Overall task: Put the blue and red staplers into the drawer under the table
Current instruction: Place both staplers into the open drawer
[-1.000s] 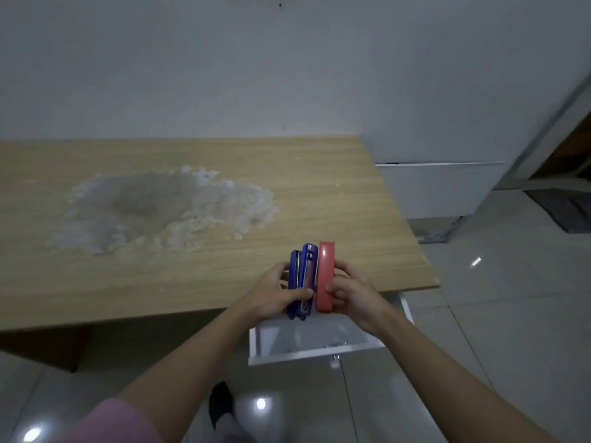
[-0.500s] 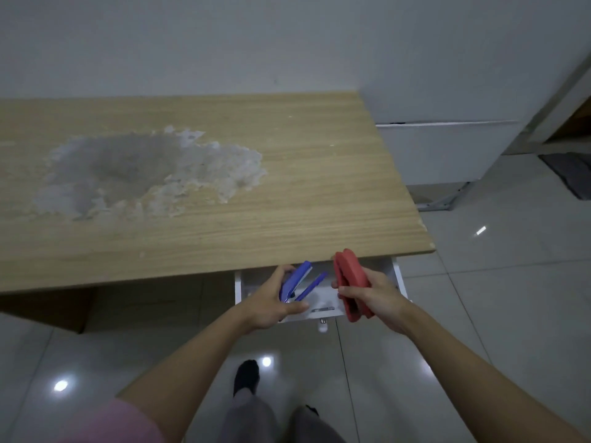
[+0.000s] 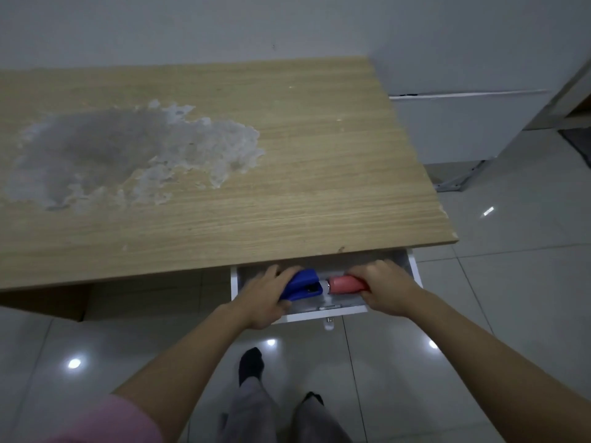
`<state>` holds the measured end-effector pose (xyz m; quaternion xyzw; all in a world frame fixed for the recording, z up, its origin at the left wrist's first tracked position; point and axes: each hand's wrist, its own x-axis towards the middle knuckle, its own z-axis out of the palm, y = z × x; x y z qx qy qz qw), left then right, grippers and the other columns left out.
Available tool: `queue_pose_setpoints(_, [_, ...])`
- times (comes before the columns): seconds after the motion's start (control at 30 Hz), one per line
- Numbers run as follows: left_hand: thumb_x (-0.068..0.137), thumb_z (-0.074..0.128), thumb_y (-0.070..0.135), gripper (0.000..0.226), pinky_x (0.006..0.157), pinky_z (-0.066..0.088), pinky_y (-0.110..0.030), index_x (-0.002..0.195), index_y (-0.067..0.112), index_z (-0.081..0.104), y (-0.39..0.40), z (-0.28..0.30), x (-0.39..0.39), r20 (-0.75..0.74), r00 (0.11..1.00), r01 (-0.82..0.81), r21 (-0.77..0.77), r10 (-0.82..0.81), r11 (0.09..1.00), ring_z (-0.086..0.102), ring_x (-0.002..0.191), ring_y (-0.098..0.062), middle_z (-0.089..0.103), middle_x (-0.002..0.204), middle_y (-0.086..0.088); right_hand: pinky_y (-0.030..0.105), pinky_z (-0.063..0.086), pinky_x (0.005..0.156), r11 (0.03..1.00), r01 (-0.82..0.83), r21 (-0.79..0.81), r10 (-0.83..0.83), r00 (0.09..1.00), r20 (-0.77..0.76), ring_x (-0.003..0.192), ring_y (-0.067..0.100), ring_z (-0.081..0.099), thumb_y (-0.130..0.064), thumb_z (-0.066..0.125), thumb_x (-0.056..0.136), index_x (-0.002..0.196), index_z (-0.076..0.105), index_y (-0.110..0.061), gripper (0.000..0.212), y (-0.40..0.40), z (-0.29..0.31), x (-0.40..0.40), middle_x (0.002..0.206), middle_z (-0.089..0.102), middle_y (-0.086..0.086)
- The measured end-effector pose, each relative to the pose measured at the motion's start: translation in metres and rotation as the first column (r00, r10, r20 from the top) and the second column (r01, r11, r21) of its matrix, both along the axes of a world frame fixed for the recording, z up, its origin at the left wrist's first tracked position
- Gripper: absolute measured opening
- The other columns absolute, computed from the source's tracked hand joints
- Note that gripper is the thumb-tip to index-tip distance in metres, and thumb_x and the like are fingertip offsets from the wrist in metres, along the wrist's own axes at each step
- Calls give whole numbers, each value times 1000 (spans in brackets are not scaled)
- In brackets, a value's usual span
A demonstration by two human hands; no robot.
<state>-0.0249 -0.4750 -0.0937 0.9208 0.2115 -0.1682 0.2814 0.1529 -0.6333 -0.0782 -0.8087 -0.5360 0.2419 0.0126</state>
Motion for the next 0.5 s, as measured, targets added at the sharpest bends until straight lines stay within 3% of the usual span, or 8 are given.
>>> queue_pose_setpoints(0.2, [79, 60, 10, 57, 96, 43, -44, 132, 24, 42, 4, -24, 8, -49, 997, -65, 3, 65, 998, 49, 111, -33, 50, 125, -16, 34, 49, 76, 989, 105, -101, -105, 994, -1, 92, 27, 63, -6, 55, 85, 110, 64, -22, 31, 15, -26, -2, 103, 69, 9])
queue_pose_setpoints(0.37, [76, 56, 0, 50, 88, 47, -42, 120, 22, 55, -1, -34, 7, 8, 986, -164, -23, 164, 986, 52, 103, -32, 51, 115, -16, 38, 50, 90, 980, 135, -148, -148, 985, -84, 99, 29, 62, -7, 61, 82, 118, 62, -21, 39, 18, -39, -2, 112, 68, 12])
queue_pose_setpoints(0.5, [75, 69, 12, 38, 89, 47, -38, 112, 17, 59, 0, -37, 6, 8, 981, -192, -88, 193, 977, 53, 92, -23, 51, 111, -11, 41, 50, 92, 975, 151, -163, -173, 976, -129, 101, 27, 61, -9, 69, 76, 115, 63, -19, 41, 18, -40, 0, 114, 67, 11])
